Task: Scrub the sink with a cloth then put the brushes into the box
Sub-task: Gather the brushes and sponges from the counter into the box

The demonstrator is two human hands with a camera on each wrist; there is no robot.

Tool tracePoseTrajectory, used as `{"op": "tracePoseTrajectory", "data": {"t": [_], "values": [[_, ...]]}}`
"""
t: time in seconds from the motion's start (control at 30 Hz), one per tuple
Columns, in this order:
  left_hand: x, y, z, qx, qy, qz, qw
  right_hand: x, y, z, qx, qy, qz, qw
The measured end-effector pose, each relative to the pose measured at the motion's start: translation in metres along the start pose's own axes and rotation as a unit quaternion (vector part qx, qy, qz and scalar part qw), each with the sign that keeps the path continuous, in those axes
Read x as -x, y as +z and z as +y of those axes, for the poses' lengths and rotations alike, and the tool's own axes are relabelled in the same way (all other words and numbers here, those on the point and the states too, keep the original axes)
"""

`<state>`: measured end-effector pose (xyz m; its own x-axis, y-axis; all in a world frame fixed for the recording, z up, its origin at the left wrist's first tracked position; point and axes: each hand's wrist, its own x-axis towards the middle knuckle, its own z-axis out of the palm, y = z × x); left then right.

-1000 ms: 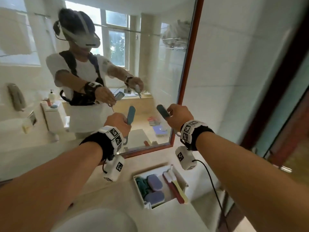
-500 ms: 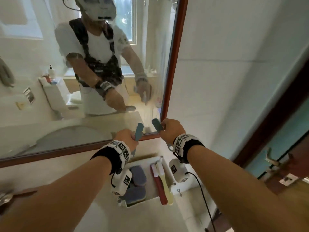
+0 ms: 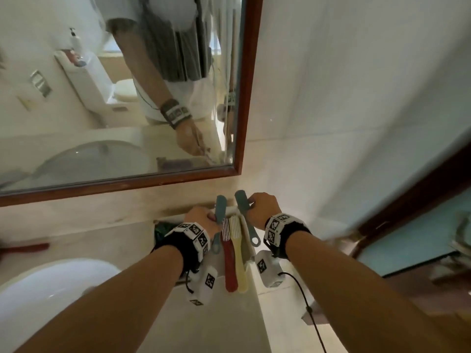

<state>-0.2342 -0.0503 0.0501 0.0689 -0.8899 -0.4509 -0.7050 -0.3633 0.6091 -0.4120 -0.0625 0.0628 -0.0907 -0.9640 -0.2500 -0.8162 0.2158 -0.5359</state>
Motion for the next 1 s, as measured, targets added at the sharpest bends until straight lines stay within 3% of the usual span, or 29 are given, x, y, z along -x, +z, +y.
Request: {"op": "tracePoseTrajectory", "data": {"t": [0.23,0.43,0.57,0.73,1.0], "values": [[-0.043,0.067,-0.033,0.086,-0.054,-0.045,0.994,-0.009,0.035,0.024,-0.011,0.064,-0.029,0.997],[-0.080,0.109,-0.069,0.124,-0.107,-0.057,0.985,-0.016,0.068,0.029,-0.017,0.073,-0.026,0.997],[-0.068,0.103,-0.060,0.160,-0.117,-0.082,0.977,-0.020,0.078,0.033,-0.003,0.085,-0.029,0.996],[-0.067,0.103,-0.056,0.178,-0.098,-0.123,0.971,-0.026,0.080,0.033,0.059,0.099,-0.048,0.992],[-0.067,0.110,-0.065,0.092,-0.057,-0.099,0.989,-0.026,0.086,0.033,0.079,0.117,-0.047,0.989]]}}
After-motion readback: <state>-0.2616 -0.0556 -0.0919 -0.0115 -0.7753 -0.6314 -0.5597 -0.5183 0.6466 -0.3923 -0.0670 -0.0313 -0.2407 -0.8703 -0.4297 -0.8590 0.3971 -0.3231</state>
